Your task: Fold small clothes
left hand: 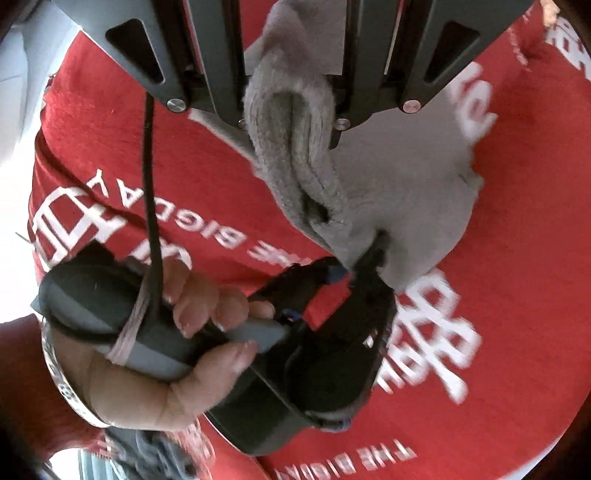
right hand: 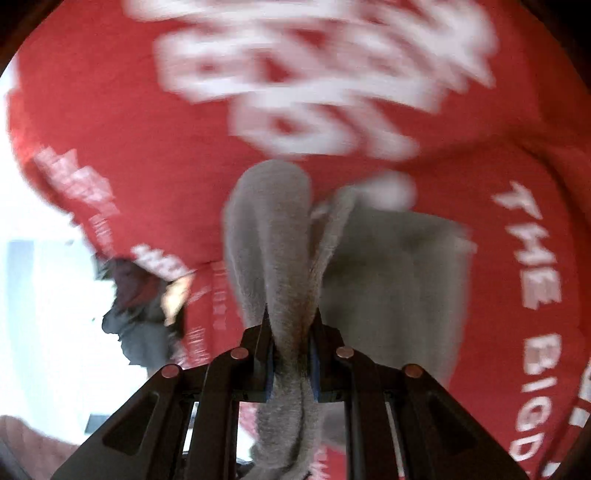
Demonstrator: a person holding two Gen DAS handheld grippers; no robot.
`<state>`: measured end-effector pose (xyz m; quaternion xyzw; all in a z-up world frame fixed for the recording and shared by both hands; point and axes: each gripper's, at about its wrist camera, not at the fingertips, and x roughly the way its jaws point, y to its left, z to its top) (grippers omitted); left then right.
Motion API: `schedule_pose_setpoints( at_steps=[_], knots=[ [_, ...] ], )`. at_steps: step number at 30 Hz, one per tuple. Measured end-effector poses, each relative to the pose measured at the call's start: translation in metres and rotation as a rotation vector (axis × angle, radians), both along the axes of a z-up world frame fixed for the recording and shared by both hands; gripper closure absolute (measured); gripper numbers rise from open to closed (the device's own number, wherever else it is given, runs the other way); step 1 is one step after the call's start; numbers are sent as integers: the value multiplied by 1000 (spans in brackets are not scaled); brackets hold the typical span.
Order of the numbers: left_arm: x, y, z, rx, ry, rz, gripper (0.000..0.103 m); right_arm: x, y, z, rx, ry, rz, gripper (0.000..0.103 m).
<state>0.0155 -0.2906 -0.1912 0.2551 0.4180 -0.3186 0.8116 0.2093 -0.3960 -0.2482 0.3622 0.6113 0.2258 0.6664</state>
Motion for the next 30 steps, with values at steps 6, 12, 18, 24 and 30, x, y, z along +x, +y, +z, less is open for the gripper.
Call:
schedule_pose_setpoints(
  at_steps=[6,12,18,24,30],
  knots=[
    [-9,-19,-32,60,31,-8,92,-14,-21,-68,-23,91,-67,86],
    [-6,-10,-15,47,36,47,69,-8,-7,-45,-50,23,-15,86],
    [-18,2,12,5,40,34,27,-1,11,-45,-165,9,9,81],
    [-1,50,20,1,81,143,27,-29,-10,-32,-179,48,-118,65],
    [65,130,0,-74,321,441,27,-118,-45,1,-87,61,-254,65]
  ],
)
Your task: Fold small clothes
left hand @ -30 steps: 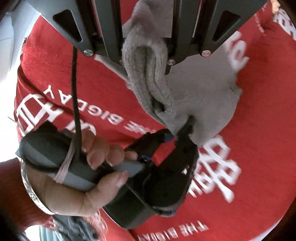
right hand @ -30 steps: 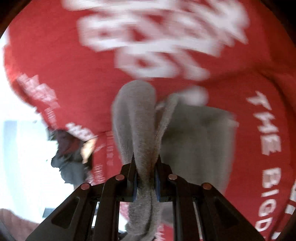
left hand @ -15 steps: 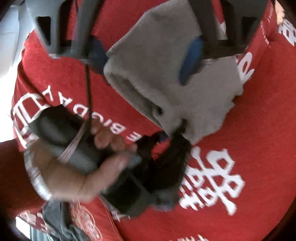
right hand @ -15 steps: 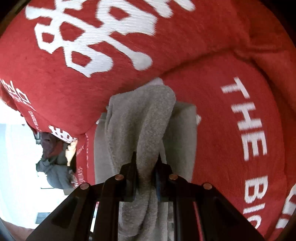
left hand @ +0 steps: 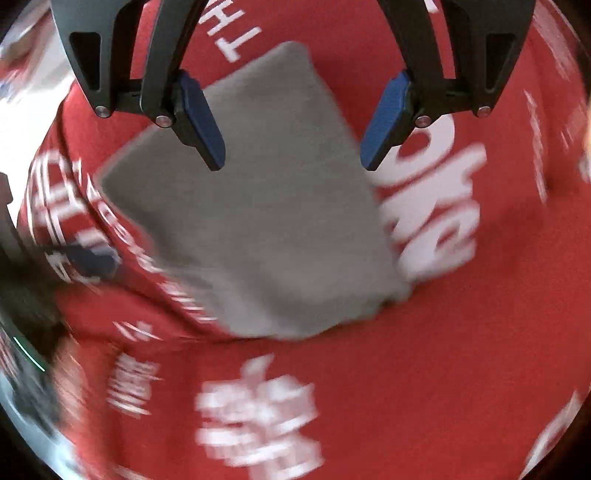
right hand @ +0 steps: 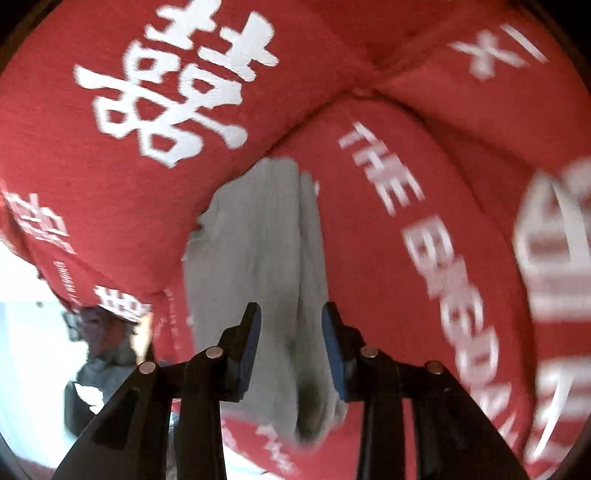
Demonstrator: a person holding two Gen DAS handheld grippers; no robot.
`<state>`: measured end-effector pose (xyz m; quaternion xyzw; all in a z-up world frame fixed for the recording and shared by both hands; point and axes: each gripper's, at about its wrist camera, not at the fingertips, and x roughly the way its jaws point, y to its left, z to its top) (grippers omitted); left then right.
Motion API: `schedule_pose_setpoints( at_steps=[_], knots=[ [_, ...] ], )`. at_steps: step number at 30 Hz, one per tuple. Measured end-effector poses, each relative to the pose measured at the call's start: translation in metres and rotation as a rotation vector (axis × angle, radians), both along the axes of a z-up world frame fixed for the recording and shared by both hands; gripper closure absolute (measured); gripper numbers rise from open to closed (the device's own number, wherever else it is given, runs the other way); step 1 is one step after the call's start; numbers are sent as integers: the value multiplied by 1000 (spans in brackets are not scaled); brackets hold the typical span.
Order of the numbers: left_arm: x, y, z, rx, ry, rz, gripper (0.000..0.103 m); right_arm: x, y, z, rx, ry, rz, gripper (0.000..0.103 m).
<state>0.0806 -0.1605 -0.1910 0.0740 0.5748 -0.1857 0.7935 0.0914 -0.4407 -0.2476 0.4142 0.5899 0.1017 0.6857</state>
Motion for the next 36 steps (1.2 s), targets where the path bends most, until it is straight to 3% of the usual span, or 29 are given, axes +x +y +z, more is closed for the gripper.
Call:
schedule_pose_setpoints(
  at_steps=[2,6,9,14,16,18,19,23,25,28,29,32,36],
  knots=[
    [21,32,-13,-53,90,103,27,-35,9,3,79,9,-31,64],
    [37,55,-30,-63,137,151,27,-81,63,-15,183,64,12,64],
    [44,52,-43,-42,153,138,27,-81,106,-32,206,84,46,64],
    [47,52,-44,-34,151,114,27,-67,158,-51,246,65,-1,64],
    [49,56,-40,-31,154,118,27,-64,161,-53,286,67,-29,70],
    [50,60,-34,-31,147,121,27,-63,165,-54,301,78,-52,92],
    [49,61,-30,-38,139,120,27,-60,164,-54,296,77,-54,93],
    [46,59,-26,-12,102,92,27,-53,180,-40,290,19,-30,95],
    [44,56,-38,41,131,91,27,-53,192,-51,235,58,13,95],
    [38,56,-45,37,154,119,27,-62,191,-77,260,148,-42,95],
    [36,57,-42,33,143,116,27,-63,189,-77,271,162,-48,91],
    [34,56,-35,28,124,105,27,-62,183,-57,195,170,48,90],
    [37,46,-29,22,118,77,27,-47,154,-8,183,42,99,90]
  ],
)
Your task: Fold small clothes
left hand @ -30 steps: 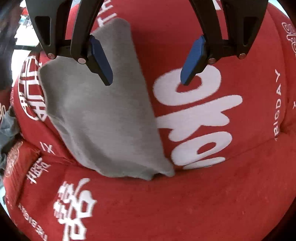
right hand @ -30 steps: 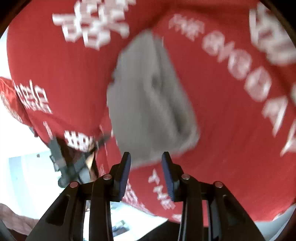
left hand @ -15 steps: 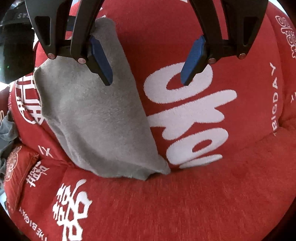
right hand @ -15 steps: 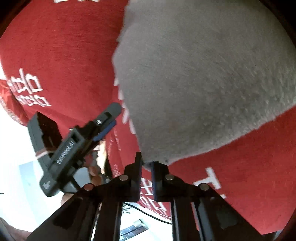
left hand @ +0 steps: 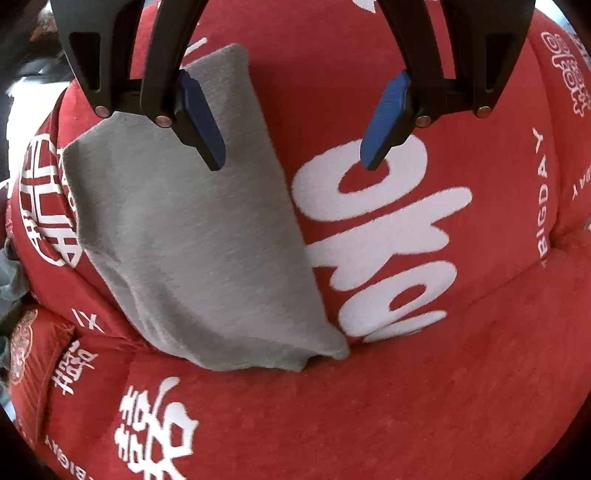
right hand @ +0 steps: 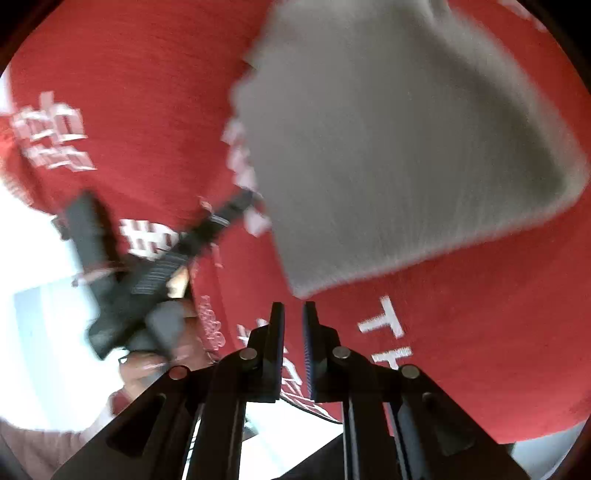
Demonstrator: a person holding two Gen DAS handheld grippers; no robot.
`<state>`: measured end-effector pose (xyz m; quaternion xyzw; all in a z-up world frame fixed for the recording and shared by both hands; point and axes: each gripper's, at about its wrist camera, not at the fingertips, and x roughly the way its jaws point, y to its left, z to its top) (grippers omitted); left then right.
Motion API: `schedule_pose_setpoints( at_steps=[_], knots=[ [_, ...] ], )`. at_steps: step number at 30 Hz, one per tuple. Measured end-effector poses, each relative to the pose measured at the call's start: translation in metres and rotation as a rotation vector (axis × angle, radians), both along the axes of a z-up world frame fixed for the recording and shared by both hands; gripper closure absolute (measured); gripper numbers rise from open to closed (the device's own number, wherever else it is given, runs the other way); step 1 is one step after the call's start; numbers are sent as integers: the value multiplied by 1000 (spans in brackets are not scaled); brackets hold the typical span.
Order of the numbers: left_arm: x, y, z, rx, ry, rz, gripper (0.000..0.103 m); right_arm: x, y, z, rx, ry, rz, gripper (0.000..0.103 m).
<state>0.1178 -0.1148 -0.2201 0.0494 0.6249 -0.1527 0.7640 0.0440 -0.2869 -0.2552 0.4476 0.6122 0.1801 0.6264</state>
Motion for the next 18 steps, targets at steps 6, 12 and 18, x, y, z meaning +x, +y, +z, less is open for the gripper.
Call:
schedule_pose_setpoints(
  at_steps=[6,12,18],
  knots=[
    [-7,-26,-15,33,31,-50,27,38,-56,10,-154,-45,-97,90],
    [-20,-21,-29,43,86,-68,26,-2,-85,-53,-63,157,-268,95],
    [-22,-26,-28,59,104,-68,26,-11,-89,-34,-114,116,-230,94]
  ],
)
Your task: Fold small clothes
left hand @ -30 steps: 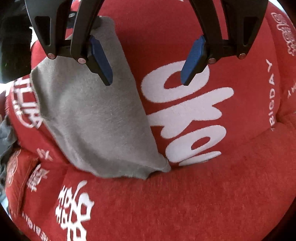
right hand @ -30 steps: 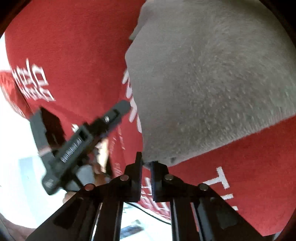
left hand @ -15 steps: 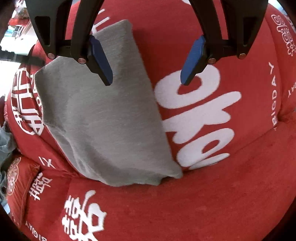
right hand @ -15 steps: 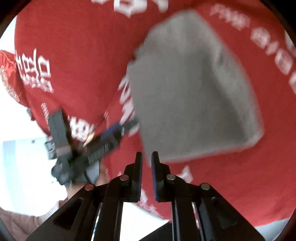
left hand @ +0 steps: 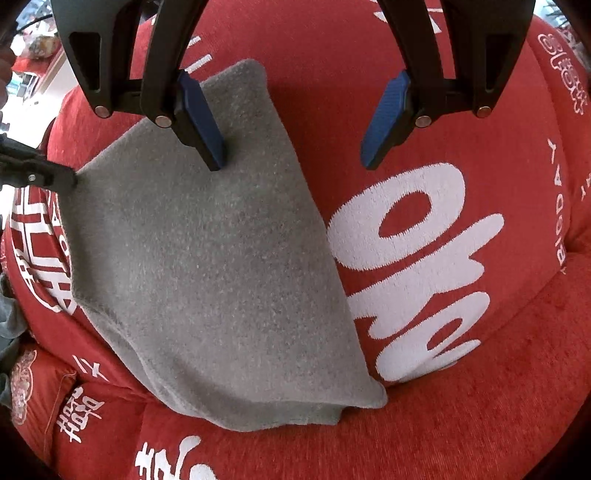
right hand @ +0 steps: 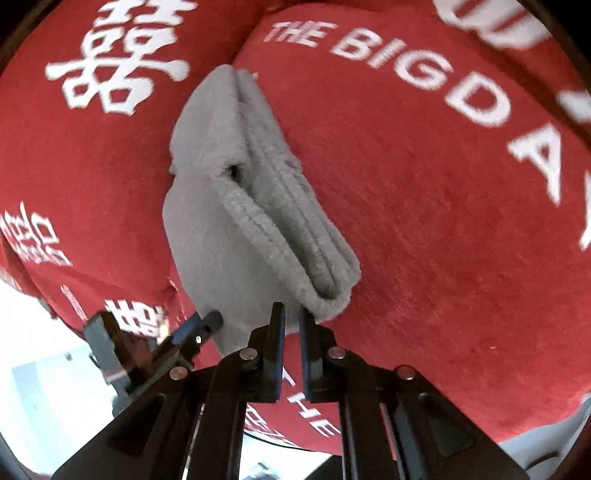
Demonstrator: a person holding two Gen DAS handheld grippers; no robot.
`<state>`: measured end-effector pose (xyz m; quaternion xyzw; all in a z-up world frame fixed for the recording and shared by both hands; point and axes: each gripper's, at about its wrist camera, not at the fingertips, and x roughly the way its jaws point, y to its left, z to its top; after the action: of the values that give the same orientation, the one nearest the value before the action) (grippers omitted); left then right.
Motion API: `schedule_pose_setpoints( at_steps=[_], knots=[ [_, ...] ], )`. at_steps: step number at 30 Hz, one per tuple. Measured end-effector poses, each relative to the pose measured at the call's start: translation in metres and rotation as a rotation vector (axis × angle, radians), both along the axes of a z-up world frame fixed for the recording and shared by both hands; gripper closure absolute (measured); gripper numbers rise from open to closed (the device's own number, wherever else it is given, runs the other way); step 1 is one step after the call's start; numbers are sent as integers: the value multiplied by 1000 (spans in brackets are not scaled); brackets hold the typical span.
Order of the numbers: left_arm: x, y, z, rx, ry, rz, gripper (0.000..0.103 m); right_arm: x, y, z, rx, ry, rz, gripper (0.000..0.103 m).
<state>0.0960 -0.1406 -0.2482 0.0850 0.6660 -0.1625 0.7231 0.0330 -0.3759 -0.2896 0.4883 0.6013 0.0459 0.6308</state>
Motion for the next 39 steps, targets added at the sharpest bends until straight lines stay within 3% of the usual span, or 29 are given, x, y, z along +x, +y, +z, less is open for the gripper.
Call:
schedule_pose_setpoints(
  at_steps=[4,8,18,22,24,28,33,39],
  knots=[
    [-2,-3,1,10,-3,-2,26,18,-1,23,-63,-41,66,90],
    [-2,-2,1,12,-2,-3,26,22,1,35,-99,-63,107,58],
    [0,-6,-3,17,13,7,26,10,-18,32,-94,-54,126,56],
    [11,7,2,-93,43,82,26,18,-22,43,-132,-95,142,54],
    [20,17,1,-168,73,137,26,27,-28,50,-158,-131,154,38],
    [42,29,-7,-296,127,204,26,64,-41,41,-176,-159,202,37],
    [63,22,-23,-407,196,204,26,114,-49,1,-60,-134,269,37],
    [73,13,-34,-446,233,199,26,148,-45,-30,37,-115,349,37]
  ],
)
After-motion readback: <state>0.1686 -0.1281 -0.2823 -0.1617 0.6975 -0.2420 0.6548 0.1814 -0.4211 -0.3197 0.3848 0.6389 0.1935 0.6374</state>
